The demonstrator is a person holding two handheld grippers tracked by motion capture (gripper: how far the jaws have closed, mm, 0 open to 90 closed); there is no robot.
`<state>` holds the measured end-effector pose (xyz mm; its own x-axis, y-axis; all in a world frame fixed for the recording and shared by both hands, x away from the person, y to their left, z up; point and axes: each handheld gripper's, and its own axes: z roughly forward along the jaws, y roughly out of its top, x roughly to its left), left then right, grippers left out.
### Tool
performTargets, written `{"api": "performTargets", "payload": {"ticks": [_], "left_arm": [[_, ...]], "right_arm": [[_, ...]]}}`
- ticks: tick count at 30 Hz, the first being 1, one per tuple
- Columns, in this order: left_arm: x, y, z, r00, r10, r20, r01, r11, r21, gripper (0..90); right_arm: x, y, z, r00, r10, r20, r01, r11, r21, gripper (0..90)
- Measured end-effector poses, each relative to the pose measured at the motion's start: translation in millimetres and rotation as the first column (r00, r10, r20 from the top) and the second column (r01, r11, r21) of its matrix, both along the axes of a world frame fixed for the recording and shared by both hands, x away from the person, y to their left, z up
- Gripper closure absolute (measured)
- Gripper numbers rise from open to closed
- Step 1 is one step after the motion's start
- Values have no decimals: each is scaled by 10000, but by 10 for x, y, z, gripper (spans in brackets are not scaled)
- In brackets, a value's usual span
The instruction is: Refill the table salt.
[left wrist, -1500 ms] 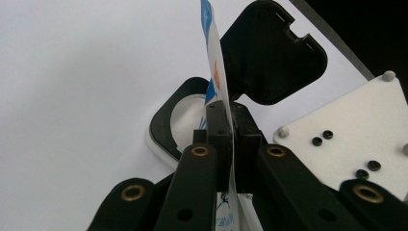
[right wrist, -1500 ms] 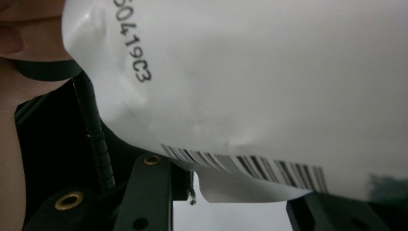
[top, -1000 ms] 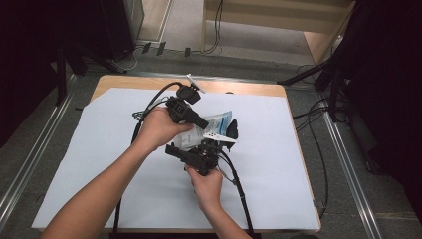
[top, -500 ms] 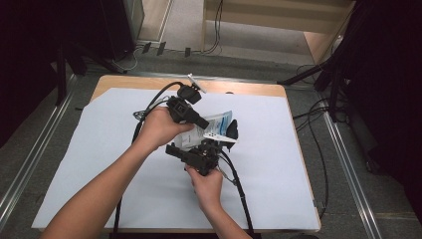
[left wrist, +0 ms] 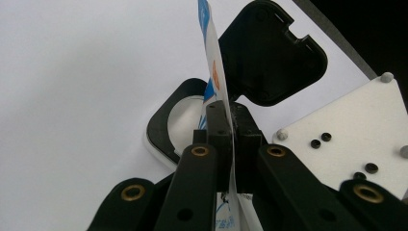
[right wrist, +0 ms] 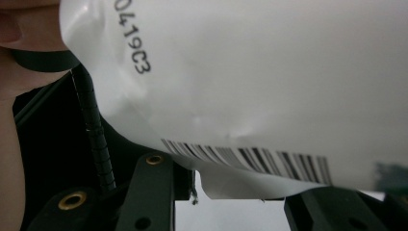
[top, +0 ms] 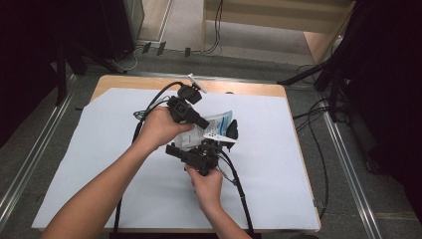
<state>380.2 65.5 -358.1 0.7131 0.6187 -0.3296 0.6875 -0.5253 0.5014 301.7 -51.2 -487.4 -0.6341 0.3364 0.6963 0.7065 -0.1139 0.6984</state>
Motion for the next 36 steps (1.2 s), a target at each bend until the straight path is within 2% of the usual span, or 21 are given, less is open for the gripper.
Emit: {"api": "performTargets", "payload": {"ticks": [7, 14, 36], "left_arm": [[1, 6, 2, 10000, -5, -19, 5, 10000, -15, 897], [-5, -10, 23, 10000, 6, 44, -6, 10000, -51, 897], [18, 17, 22, 10000, 28, 47, -27, 9999, -131, 896]], "right_arm": [[-6, -4, -2, 10000, 7, 60, -7, 10000, -1, 670], [-5, -12, 13, 10000, -30, -37, 31, 9995, 319, 675], [4, 12, 56, 10000, -23, 68, 21, 9993, 366, 670]]}}
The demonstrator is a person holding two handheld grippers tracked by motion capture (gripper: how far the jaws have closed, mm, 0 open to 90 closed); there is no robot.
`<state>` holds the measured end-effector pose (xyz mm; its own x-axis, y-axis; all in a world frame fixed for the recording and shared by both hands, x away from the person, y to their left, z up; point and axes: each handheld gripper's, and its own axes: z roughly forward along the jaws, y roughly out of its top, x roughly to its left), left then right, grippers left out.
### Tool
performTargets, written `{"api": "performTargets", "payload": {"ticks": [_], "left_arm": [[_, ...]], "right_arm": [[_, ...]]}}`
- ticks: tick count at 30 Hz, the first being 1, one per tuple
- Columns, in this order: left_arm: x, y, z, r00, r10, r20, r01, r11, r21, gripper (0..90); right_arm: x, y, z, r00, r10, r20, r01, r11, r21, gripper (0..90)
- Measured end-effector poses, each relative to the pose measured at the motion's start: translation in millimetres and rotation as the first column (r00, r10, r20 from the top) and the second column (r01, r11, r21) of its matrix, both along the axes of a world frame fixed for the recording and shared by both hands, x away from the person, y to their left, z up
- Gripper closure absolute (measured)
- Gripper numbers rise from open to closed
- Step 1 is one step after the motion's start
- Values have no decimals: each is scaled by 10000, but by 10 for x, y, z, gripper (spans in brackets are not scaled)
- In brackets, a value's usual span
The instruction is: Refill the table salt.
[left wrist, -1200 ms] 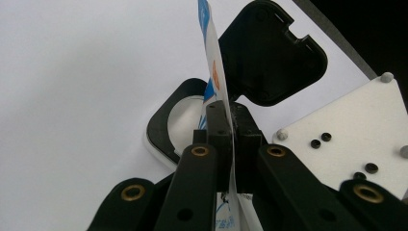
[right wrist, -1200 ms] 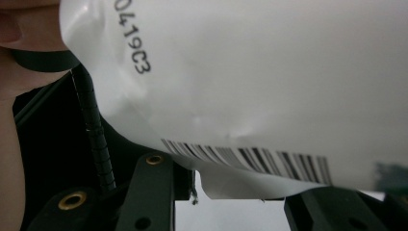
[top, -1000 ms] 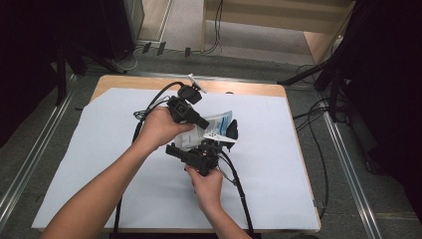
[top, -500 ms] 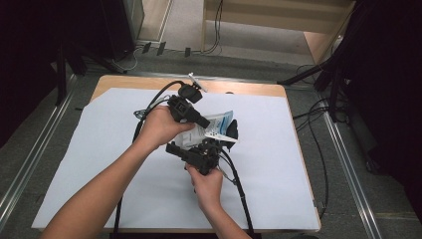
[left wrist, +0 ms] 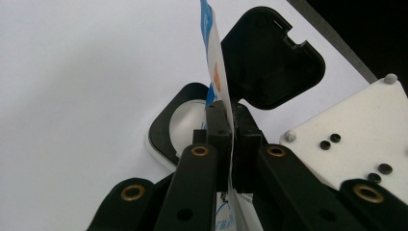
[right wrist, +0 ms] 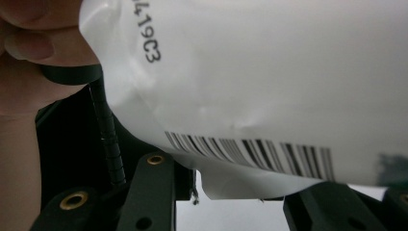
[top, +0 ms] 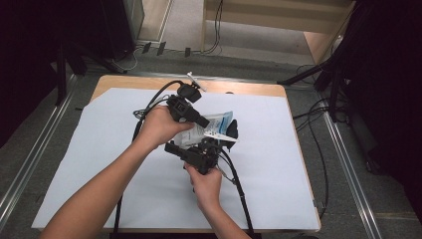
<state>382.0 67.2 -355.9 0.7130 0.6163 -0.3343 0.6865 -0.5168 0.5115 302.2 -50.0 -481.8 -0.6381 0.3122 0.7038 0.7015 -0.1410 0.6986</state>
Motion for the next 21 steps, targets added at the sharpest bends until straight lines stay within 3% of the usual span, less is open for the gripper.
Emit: {"api": "performTargets", "payload": {"ticks": [5, 12, 21], "left_arm": [[-1, 19, -10, 10000, -66, 49, 65, 10000, 35, 894], [-20, 120, -74, 9999, -31, -169, 27, 9996, -287, 891], [-90, 210, -96, 9999, -93, -40, 91, 9989, -451, 885]], "right_arm": [[-7, -7, 0, 9999, 90, 55, -90, 9999, -77, 668], [-17, 31, -87, 9999, 109, -80, -112, 9992, -375, 666], [-24, 99, -150, 9998, 183, -117, -190, 9977, -653, 666]]}}
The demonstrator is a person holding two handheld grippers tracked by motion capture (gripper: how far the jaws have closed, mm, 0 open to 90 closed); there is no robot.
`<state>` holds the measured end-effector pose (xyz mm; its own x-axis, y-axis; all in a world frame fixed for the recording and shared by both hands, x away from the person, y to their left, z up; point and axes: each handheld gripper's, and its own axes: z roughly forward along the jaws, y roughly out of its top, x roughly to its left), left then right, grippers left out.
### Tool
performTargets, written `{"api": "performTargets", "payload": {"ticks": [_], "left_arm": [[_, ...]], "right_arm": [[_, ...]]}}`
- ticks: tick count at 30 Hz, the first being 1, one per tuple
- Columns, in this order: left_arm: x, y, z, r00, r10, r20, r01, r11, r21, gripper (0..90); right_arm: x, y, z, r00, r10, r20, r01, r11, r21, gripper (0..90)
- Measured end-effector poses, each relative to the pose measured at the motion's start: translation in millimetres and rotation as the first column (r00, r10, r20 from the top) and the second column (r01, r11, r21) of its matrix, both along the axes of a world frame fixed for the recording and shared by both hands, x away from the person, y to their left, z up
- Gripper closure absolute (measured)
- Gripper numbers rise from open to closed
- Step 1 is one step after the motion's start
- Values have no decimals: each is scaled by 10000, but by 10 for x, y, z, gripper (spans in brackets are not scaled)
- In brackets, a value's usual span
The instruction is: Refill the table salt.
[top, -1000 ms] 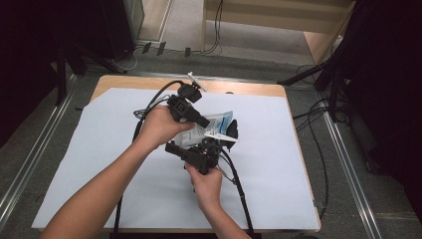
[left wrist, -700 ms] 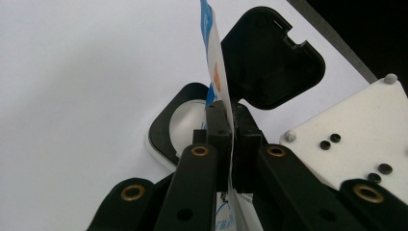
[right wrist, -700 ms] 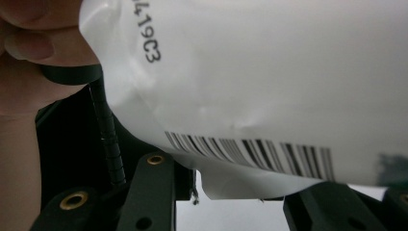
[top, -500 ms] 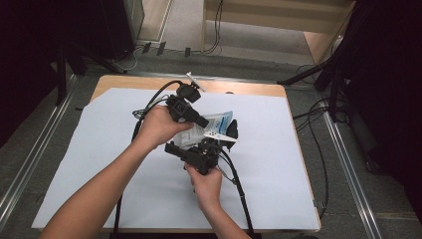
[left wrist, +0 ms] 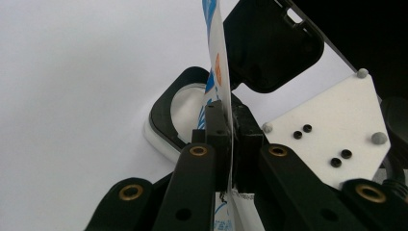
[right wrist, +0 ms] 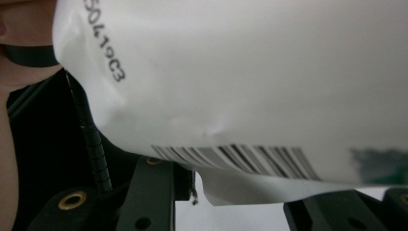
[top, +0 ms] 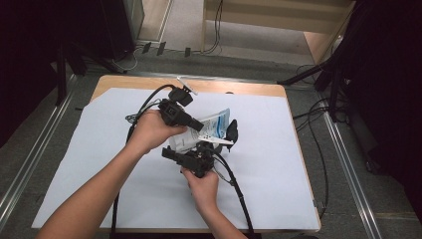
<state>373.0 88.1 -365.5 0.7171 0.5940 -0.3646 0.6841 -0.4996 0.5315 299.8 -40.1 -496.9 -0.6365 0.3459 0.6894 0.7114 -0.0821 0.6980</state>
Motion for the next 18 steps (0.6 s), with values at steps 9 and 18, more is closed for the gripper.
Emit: {"api": "performTargets", "payload": {"ticks": [9, 18], "left_arm": [[-58, 126, -54, 9998, -105, 192, 112, 9994, -343, 879], [-87, 216, -127, 9993, -272, 251, 286, 9978, -597, 877]], "right_arm": [[-21, 27, -57, 9996, 6, 274, 10, 9984, -568, 664], [-58, 57, -124, 9989, -132, 457, 177, 9950, -987, 663]]}}
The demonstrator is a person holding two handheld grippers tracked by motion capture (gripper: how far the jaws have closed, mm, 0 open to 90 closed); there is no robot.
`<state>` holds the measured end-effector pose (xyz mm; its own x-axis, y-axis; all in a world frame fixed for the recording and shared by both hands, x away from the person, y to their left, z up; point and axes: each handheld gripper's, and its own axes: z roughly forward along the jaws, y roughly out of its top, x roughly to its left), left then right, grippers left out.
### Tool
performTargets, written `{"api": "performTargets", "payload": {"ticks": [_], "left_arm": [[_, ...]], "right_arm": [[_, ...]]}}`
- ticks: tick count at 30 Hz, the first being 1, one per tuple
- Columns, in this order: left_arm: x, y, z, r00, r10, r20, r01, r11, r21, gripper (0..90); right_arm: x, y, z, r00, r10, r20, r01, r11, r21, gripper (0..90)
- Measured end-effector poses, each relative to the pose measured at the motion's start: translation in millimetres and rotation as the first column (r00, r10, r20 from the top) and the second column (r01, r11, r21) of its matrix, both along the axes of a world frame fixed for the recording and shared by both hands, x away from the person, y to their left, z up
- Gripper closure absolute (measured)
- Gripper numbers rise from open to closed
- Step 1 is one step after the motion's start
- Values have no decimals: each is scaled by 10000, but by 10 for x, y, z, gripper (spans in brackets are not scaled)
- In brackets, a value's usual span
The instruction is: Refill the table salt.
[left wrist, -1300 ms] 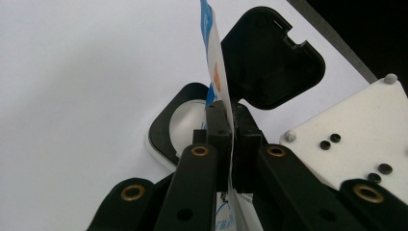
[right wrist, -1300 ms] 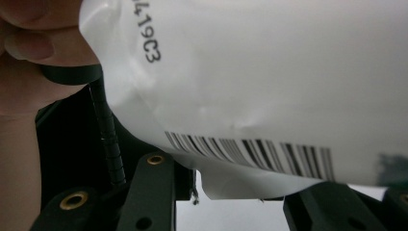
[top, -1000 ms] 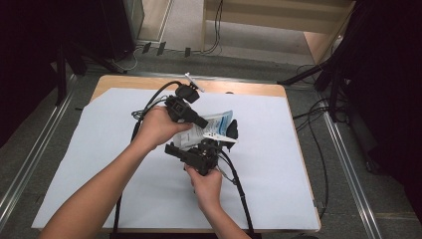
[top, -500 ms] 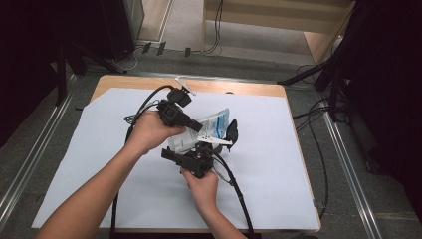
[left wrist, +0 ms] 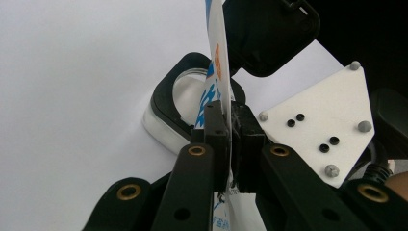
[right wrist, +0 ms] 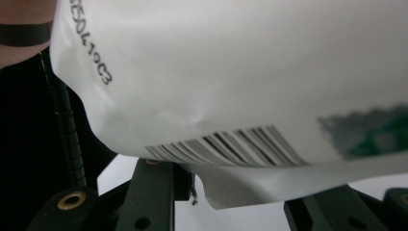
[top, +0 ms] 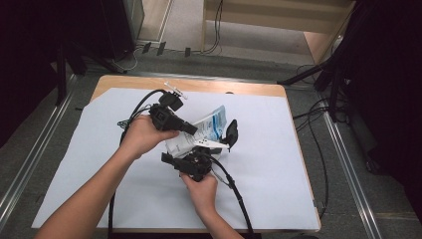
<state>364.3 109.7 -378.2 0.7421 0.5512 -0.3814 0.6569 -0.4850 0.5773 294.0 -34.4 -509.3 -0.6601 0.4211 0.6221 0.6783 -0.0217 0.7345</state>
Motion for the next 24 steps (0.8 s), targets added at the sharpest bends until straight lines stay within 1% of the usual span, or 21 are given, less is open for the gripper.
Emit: {"api": "performTargets", "payload": {"ticks": [2, 4, 5, 7, 9, 12, 13, 17, 22, 24], "left_arm": [[-11, 17, -13, 9999, -90, 145, 92, 9998, -160, 873], [-22, 39, -12, 9996, -118, 242, 120, 9999, -94, 874], [-25, 52, -13, 9997, -111, 226, 114, 9998, -142, 873], [-27, 75, -27, 9998, -104, 143, 110, 9989, -448, 874], [-28, 101, -37, 9997, -184, 128, 191, 9983, -551, 873], [-33, 125, -56, 9998, -168, 65, 172, 9976, -667, 875], [-32, 134, -59, 9997, -228, 84, 233, 9978, -620, 876], [-50, 146, -65, 9995, -275, 160, 286, 9968, -747, 878], [-81, 155, -61, 9988, -438, 230, 455, 9959, -780, 881], [-101, 178, -58, 9986, -426, 322, 452, 9955, -838, 882]], "right_arm": [[-4, 3, -9, 9999, -49, 125, 50, 9999, -93, 655], [-8, 0, -14, 9997, -82, 216, 85, 9998, -154, 654], [-12, -2, -15, 9997, -100, 239, 105, 9997, -205, 652], [-18, -7, -24, 9993, -168, 338, 177, 9995, -268, 647], [-20, -26, -43, 9991, -239, 354, 248, 9994, -260, 647], [-26, -45, -74, 9989, -347, 301, 356, 9989, -301, 647], [-28, -51, -82, 9989, -357, 301, 367, 9988, -335, 648], [-43, -65, -97, 9985, -425, 341, 438, 9983, -384, 644], [-57, -71, -105, 9981, -482, 388, 500, 9978, -447, 638], [-62, -74, -109, 9979, -473, 435, 494, 9977, -470, 638]]}}
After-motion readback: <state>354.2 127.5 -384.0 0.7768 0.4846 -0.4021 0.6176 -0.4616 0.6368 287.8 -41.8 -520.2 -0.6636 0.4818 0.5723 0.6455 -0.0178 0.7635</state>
